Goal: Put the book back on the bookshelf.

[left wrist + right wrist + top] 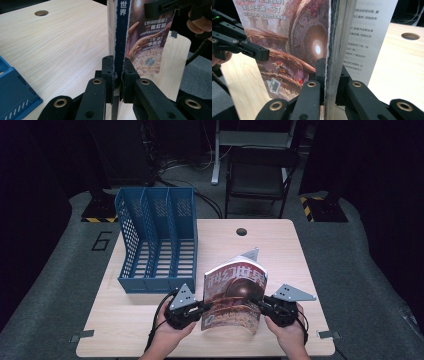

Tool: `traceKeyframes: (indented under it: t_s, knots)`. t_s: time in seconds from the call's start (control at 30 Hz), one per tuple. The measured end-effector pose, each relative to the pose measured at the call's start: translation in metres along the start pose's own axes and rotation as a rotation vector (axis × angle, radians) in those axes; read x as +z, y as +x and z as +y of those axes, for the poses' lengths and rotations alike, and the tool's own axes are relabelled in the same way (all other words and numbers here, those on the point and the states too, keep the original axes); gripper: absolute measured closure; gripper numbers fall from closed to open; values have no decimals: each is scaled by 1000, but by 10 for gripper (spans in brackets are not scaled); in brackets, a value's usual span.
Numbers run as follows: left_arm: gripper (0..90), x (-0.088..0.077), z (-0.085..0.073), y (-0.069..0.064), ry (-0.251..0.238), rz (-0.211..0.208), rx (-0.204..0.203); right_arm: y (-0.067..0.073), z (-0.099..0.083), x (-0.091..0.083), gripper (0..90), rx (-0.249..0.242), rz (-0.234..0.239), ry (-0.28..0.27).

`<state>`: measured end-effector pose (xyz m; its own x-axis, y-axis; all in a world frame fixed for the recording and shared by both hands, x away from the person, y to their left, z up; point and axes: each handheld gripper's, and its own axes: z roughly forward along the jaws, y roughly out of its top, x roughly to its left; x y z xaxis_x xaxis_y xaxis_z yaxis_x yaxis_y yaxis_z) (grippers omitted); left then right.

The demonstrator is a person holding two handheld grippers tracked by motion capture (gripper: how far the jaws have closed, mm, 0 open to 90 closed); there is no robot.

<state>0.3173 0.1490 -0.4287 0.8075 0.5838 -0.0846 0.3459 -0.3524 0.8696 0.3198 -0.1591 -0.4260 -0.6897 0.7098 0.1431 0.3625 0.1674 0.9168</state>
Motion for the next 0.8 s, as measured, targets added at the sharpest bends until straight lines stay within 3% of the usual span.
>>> traceKeyframes:
  t_s: [0.17, 0.33, 0.5, 0.67, 0.8]
  knots:
    - [839, 7, -7, 1, 9, 28, 21, 2, -2, 3, 854, -42, -28, 4]
    - [839, 5, -9, 2, 7, 15, 27, 1, -4, 3, 849, -57, 0, -11]
    - [839, 3, -10, 1, 9, 1, 30, -9, -9, -1, 719, -5, 37, -13]
    - [838, 3, -10, -1, 7, -7, 21, -17, -19, 3, 664, 19, 50, 40]
    - [838, 2, -10, -1, 14, -6, 38, -23, -33, 13, 655, 42, 67, 134]
